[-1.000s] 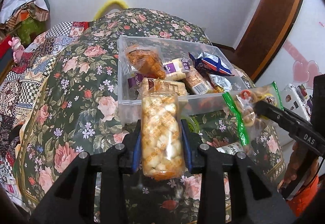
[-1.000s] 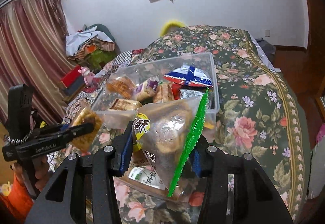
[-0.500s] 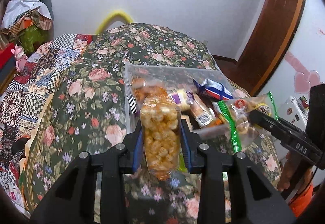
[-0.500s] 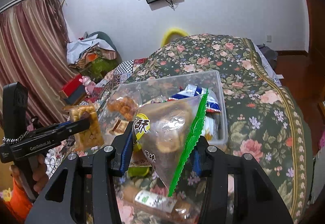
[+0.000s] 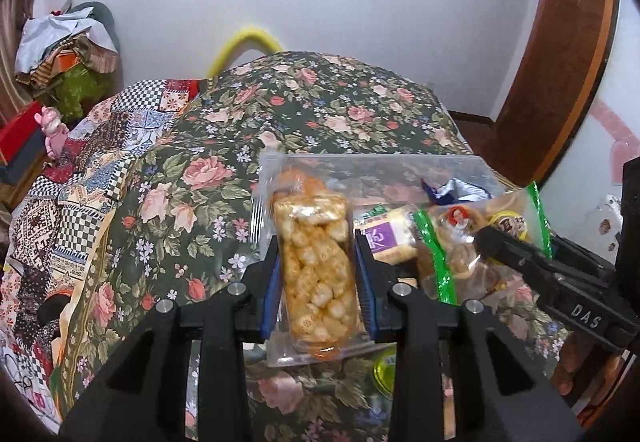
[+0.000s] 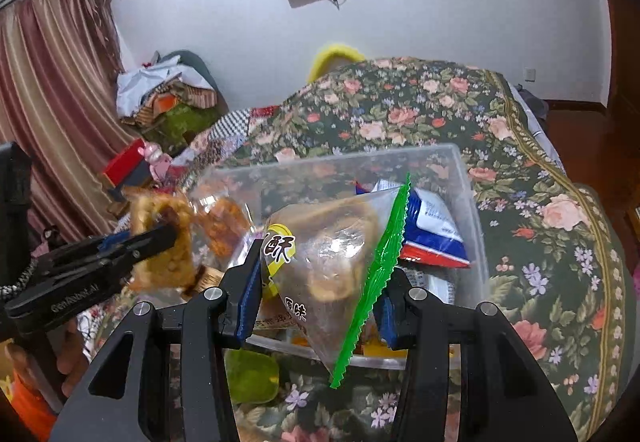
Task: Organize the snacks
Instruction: 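Place the puffed-snack pack in the box with the left gripper while the right drops the zipper bag in, then grasp the cylindrical biscuit roll from the bed with the right gripper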
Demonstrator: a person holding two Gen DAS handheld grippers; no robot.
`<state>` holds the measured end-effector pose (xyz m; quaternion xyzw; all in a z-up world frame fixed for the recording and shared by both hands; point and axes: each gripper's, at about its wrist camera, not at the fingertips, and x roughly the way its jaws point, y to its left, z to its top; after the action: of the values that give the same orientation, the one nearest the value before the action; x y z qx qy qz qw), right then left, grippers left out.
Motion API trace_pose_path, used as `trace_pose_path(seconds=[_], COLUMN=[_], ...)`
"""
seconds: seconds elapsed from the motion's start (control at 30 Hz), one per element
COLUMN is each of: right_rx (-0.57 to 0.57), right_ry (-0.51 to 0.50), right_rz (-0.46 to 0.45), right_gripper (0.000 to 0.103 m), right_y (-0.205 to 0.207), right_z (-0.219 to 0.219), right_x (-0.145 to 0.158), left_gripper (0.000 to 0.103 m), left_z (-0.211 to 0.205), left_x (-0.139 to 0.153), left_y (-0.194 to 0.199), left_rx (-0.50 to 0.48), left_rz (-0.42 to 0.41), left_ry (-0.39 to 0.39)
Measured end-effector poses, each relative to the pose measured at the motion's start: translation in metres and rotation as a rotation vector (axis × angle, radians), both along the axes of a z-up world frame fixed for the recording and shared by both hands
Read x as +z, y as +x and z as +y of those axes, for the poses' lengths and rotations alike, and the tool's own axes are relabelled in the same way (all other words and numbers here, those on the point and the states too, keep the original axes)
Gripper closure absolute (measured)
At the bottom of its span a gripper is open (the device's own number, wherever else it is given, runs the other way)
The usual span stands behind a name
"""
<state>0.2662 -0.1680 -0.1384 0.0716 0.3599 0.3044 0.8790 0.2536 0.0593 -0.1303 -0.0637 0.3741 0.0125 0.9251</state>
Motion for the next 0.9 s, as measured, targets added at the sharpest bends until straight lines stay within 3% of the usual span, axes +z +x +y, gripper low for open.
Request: trace_pose_path(seconds=[0.23, 0.3, 0.37, 0.6, 0.9], right_rx=[0.011, 0.007, 0.007, 0.015, 0.041], right_ry=[-0.033, -0.054, -0.083, -0.13, -0.133], right_rz=[0.029, 0.025, 0.027, -0.005, -0.011], right_gripper=[0.056, 0.054, 0.05, 0.042, 0.033], right_y=[-0.003, -0.007, -0.008, -0.028, -0.063], right_z=[0.003, 0.002, 0.003, -0.005, -0.025], right_x=[-0.011, -0.009, -0.008, 0.0, 0.006], left_gripper=[0.068, 0.061, 0.046, 0.046, 0.037], left_z=[0.003, 0.001, 0.001, -0.002, -0.008], left_x=[-0.014, -0.014, -0.014, -0.01, -0.004], left_y=[-0.004, -0.008, -0.012, -0.033, -0.072], left_rx=[-0.012, -0.018, -0.025, -0.052, -0.073], left_rz=[0.028, 0.033, 0.036, 0.044, 0.036], left_ry=[0.009, 0.016, 0.004, -0.017, -0.008])
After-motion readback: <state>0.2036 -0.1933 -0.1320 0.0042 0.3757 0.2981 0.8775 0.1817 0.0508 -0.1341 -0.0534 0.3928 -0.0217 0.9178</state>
